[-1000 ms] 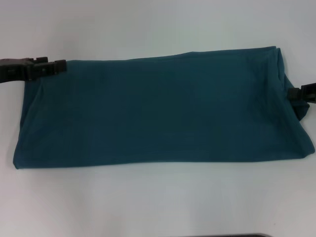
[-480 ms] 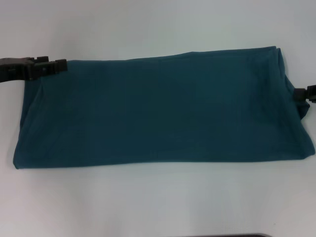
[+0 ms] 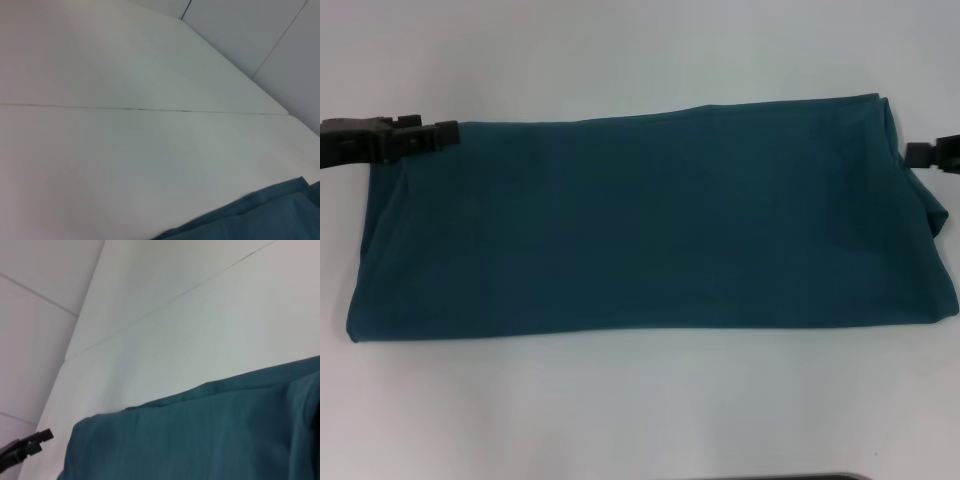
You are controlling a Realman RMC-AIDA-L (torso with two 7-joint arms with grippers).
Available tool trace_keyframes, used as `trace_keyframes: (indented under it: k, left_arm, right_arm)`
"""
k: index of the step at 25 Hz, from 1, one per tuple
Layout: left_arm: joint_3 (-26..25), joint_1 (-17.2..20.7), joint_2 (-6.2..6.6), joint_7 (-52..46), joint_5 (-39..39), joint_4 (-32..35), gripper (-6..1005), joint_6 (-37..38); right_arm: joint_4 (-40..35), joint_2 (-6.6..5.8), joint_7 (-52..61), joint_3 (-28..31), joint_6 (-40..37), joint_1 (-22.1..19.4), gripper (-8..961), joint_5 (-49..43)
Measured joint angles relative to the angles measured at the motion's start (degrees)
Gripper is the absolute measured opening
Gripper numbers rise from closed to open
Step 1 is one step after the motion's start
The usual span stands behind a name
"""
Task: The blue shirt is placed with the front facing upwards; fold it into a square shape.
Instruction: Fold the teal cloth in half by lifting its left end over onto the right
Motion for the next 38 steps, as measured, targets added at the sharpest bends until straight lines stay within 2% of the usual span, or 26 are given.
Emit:
trace_keyframes:
  k: [4, 8, 20, 33, 38]
  left_arm:
    - [0.00, -0.04, -0.07, 0.03, 0.00, 0.00, 687, 0.00]
    - [0.03, -0.14, -0.14, 0.03, 0.00, -0.01, 687, 0.05]
    - [-0.07, 0.19, -0.15, 0.47, 0.00, 0.00, 688, 0.07]
    - [0.01, 0.53, -0.14, 0.56, -0.64, 0.00, 688, 0.12]
    - [-0.05, 0.50, -0.14, 0.56, -0.70, -0.07, 688, 0.31]
  right_arm:
    - [-2.35, 0.36, 0.19, -3.48, -2.52, 1.83, 19, -1.11]
    - [-3.02, 0.22, 2.03, -4.68, -4.27, 2.63, 19, -4.20]
    - [-2.60, -0.31, 5.79, -4.34, -9.00, 1.12, 20, -8.82]
    - [-1.98, -0.30, 5.78, -1.28, -11.22, -1.38, 21, -8.70]
    - [-1.35, -0.09, 3.88, 2.62, -10.89, -1.90, 22, -6.66]
